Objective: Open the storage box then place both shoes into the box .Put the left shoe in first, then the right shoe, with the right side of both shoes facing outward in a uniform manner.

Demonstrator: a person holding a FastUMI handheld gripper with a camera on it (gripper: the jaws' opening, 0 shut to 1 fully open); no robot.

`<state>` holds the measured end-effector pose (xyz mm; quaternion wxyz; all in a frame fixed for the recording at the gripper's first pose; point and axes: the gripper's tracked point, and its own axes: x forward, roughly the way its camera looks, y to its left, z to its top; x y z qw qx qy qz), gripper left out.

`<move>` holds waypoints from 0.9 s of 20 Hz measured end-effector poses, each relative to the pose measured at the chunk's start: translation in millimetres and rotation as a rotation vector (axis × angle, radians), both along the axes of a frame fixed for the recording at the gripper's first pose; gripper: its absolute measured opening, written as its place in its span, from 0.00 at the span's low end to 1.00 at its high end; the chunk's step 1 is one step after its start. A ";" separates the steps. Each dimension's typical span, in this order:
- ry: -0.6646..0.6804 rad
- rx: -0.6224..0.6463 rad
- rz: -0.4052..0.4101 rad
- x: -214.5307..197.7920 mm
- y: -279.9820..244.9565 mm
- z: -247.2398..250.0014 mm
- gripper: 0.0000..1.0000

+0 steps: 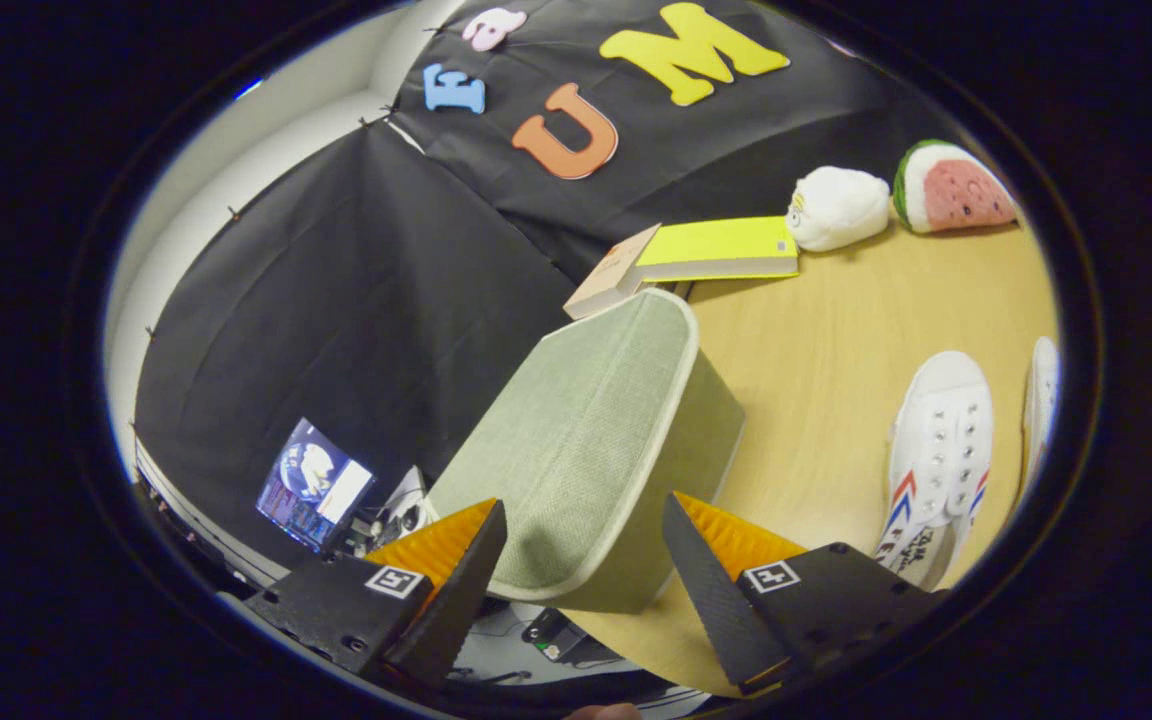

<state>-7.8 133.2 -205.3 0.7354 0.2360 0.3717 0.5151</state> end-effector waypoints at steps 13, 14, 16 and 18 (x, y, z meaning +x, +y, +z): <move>0.255 0.084 0.079 -1.5 22.7 4.7 0.79; 0.247 0.076 0.082 -3.8 19.4 7.5 0.77; 0.220 0.066 0.079 -3.2 13.4 15.7 0.69; 0.191 0.052 0.081 -5.0 8.4 22.9 0.57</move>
